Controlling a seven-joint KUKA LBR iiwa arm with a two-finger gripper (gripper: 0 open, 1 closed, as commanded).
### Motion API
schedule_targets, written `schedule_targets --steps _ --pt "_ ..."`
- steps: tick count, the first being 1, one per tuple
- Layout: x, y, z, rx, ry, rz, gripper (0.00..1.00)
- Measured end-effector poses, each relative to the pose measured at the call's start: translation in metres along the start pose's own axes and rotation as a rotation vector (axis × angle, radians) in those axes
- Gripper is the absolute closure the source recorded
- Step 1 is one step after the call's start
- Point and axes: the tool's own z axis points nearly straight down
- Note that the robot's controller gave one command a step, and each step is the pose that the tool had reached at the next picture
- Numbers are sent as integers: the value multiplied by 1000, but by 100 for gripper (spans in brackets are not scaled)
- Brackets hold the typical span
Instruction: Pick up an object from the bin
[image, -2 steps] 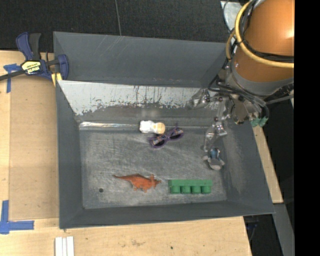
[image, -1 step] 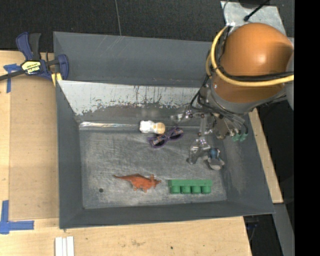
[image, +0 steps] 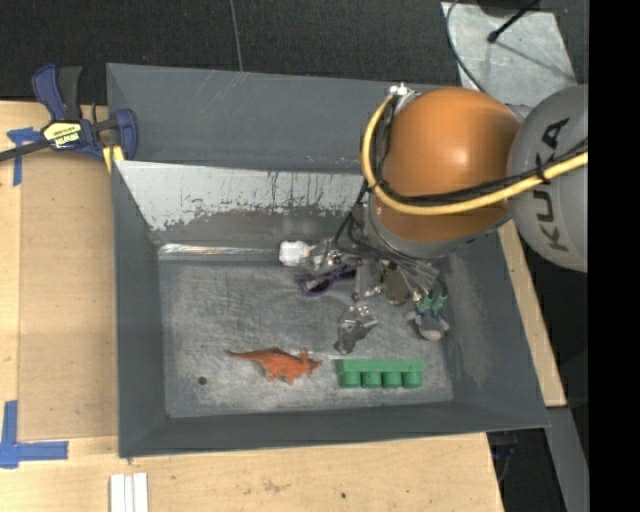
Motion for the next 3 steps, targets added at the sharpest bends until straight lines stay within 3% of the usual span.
schedule_targets --steps 1,2,3 --pt "21 -20 64 0 -4 -45 0" --pt "12 -5 104 4 3 -3 0" --pt "12 13 123 -4 0 -43 0"
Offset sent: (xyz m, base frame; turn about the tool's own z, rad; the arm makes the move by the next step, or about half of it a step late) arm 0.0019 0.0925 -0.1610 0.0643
